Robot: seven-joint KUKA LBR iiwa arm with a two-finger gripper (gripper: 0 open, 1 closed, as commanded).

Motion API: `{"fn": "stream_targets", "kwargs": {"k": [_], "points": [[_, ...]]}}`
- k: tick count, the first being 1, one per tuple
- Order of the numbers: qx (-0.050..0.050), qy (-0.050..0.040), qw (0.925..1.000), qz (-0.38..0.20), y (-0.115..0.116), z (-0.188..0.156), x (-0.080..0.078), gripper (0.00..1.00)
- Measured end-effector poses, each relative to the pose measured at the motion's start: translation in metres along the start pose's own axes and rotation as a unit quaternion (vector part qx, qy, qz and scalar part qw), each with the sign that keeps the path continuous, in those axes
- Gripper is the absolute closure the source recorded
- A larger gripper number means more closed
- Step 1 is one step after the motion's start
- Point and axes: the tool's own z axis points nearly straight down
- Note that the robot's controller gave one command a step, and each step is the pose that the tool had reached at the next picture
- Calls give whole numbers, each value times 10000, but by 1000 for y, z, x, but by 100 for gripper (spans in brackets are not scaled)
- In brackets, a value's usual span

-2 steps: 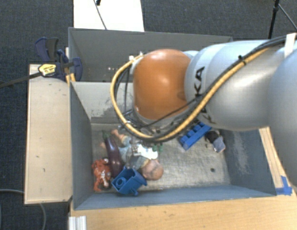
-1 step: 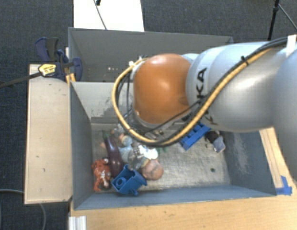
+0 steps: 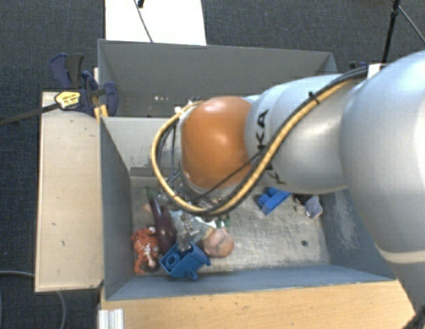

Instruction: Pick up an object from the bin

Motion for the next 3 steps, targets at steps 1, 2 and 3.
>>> {"fn": "stream_targets", "kwargs": {"k": [1, 2, 3], "points": [[2, 58, 9989, -462, -7, 23, -1, 100], [1, 59, 9989, -459, -7, 23, -1, 100], [-2, 80, 9985, -548, -9, -14, -1, 100]]}}
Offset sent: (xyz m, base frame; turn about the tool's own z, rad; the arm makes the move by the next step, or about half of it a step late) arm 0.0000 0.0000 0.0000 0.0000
